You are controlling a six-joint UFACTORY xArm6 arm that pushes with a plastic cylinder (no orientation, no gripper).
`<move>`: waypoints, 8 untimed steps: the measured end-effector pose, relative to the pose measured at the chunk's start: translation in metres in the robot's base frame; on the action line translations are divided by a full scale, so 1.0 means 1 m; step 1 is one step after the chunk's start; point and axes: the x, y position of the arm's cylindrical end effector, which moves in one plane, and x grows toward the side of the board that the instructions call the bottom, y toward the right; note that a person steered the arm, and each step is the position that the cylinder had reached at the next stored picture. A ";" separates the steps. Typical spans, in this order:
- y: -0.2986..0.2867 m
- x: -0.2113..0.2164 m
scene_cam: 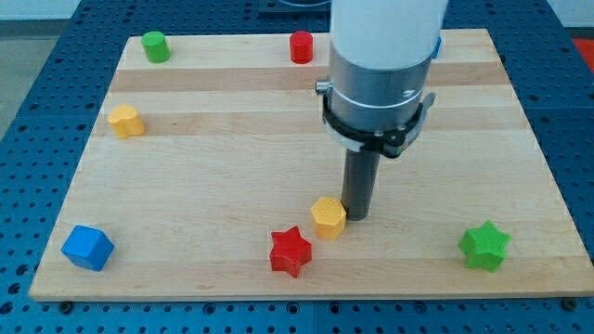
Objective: Move your arm away from yellow hexagon
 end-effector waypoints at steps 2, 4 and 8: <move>-0.011 0.015; 0.002 -0.034; -0.084 -0.203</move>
